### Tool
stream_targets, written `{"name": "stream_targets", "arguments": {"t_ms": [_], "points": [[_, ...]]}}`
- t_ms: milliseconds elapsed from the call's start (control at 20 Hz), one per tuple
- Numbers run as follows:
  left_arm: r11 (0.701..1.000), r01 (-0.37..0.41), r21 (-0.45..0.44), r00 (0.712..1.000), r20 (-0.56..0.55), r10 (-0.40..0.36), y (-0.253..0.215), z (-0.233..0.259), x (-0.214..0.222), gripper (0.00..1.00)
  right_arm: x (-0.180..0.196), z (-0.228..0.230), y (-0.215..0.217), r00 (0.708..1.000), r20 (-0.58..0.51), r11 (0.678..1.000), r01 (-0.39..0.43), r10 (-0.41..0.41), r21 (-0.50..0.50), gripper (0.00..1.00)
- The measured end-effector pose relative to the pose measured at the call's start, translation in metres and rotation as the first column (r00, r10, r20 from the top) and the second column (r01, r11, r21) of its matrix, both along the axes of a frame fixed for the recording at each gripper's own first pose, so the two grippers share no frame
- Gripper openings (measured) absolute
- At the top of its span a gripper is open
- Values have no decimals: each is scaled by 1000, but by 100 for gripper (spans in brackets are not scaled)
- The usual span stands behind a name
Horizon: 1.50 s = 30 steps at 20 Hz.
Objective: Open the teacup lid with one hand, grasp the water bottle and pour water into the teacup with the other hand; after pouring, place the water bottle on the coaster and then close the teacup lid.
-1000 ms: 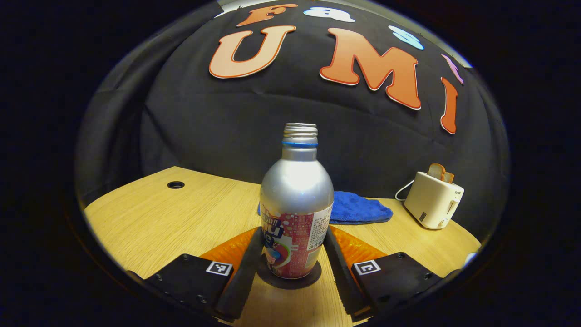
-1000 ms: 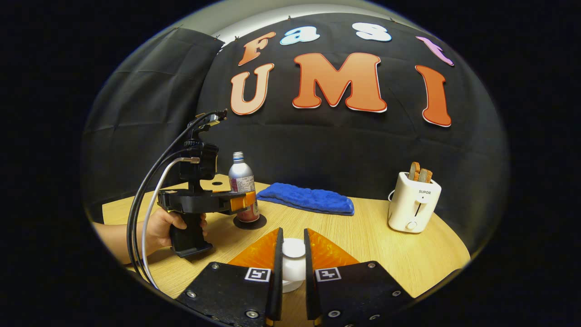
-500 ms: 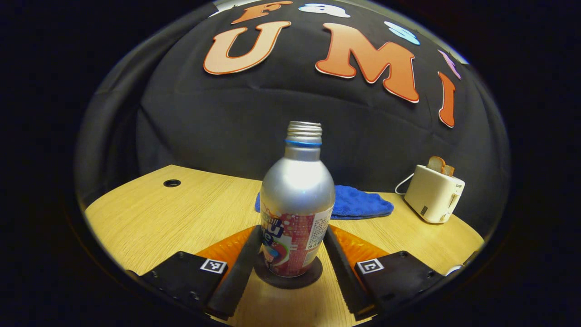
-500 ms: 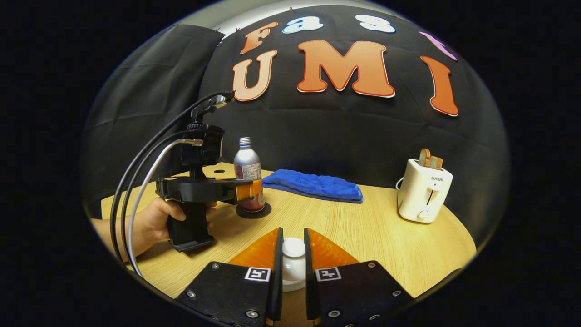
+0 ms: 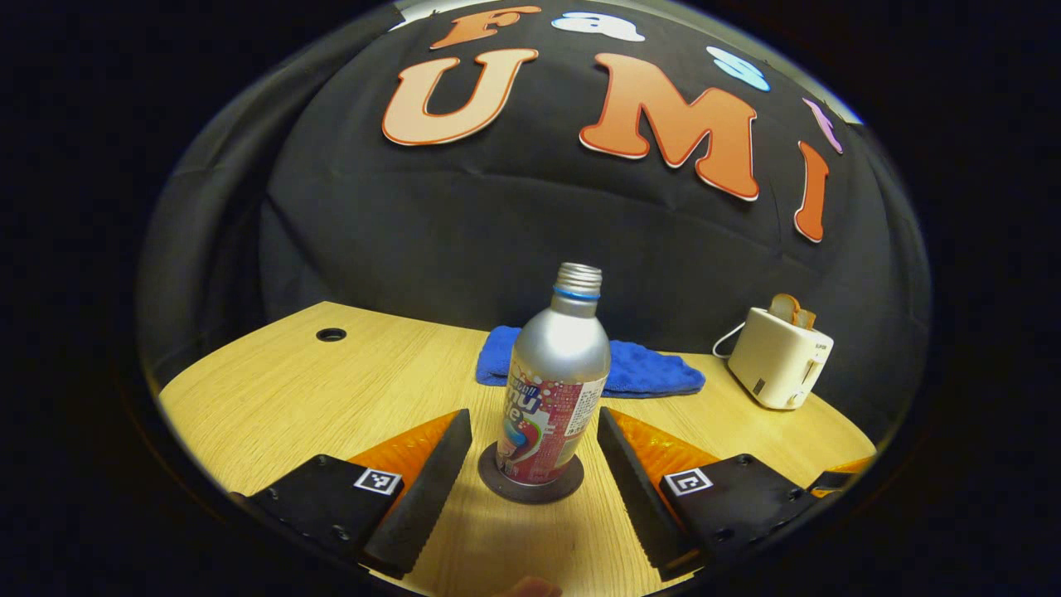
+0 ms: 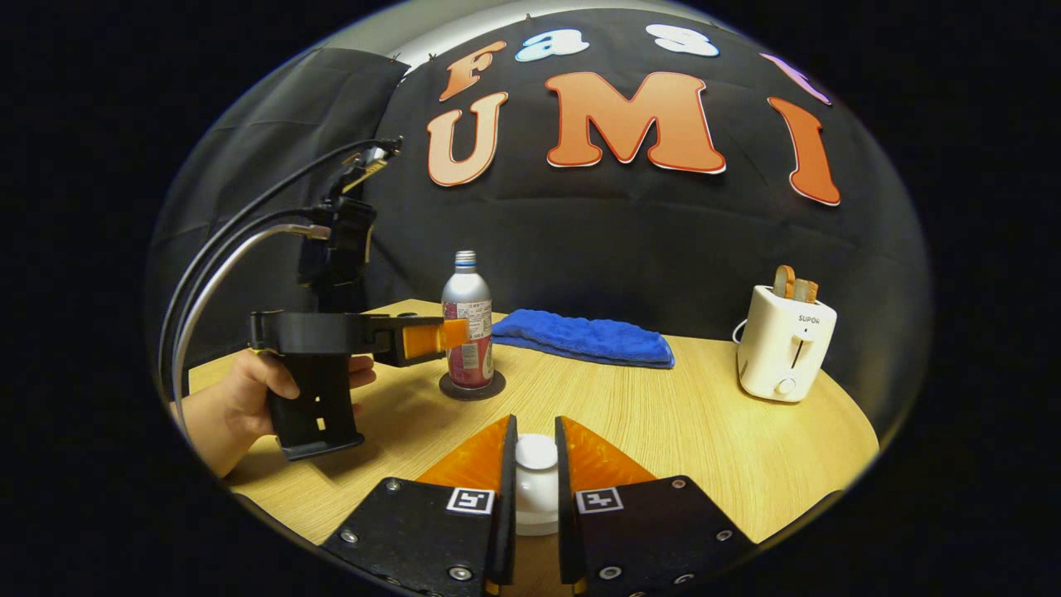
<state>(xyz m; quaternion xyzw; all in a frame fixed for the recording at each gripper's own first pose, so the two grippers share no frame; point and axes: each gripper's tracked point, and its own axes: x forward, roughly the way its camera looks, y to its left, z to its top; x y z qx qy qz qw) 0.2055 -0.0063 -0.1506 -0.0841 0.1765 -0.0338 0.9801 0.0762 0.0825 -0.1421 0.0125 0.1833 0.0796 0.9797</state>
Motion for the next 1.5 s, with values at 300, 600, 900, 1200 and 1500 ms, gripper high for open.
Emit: {"name": "stream_targets", "arguments": {"t_ms": [300,600,900,1200,1500], "points": [[1000,-28,11,995,98,27,13,40,-29,100,0,-17,0,1000,-20,1000,15,-15,21,22],[1000,-29,11,989,148,27,21,58,-45,99,3,-19,4,1000,0,1000,14,-14,2,22],[999,-38,33,984,175,32,23,70,-58,99,2,-18,-3,999,-16,1000,28,-29,-9,38],[996,-50,69,971,236,32,24,98,-78,99,-4,15,-22,995,76,997,61,-58,-38,65],[993,-50,104,954,298,17,20,129,-104,97,-15,67,-39,979,185,996,93,-90,-8,81]]}}
